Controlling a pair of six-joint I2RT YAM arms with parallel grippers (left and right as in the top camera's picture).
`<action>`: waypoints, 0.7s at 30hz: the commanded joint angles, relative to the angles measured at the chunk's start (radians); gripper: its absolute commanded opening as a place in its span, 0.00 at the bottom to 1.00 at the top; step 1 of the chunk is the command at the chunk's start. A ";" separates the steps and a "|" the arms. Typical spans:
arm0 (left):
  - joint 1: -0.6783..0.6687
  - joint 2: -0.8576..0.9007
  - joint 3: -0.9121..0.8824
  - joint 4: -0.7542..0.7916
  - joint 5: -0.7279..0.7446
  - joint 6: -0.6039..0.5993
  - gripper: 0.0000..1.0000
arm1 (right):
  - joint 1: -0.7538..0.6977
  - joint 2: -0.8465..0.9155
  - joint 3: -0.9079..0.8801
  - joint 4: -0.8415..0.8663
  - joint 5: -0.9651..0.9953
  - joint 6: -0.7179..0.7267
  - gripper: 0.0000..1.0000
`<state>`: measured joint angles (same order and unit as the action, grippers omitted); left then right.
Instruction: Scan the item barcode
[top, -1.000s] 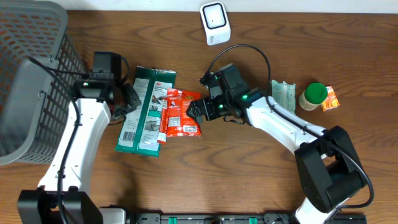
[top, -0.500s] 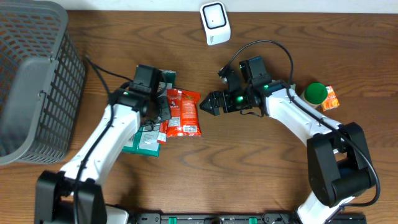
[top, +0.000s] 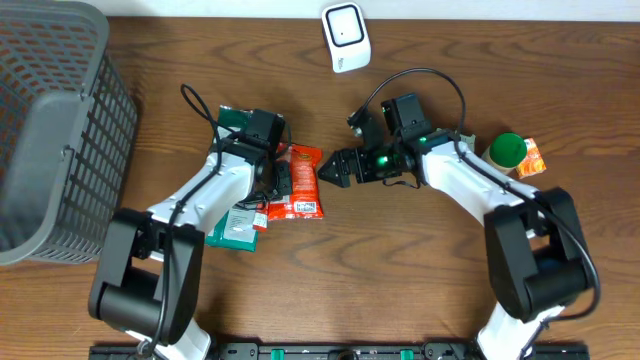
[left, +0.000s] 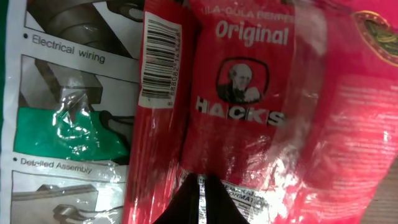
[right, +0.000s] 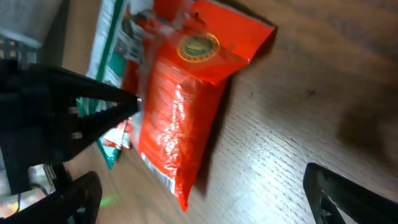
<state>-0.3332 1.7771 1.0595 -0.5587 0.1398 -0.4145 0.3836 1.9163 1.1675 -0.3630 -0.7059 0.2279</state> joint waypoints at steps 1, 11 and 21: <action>0.000 0.008 -0.008 0.004 0.046 -0.001 0.07 | 0.011 0.064 -0.008 0.024 -0.072 0.012 0.99; -0.020 0.021 -0.009 0.019 0.056 -0.001 0.07 | 0.007 0.156 -0.008 0.143 -0.215 0.007 0.89; -0.047 0.031 0.000 0.105 0.063 0.095 0.08 | -0.019 0.156 -0.008 0.177 -0.179 -0.001 0.88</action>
<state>-0.3611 1.7943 1.0595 -0.4545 0.1867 -0.3996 0.3809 2.0552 1.1667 -0.1810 -0.8944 0.2367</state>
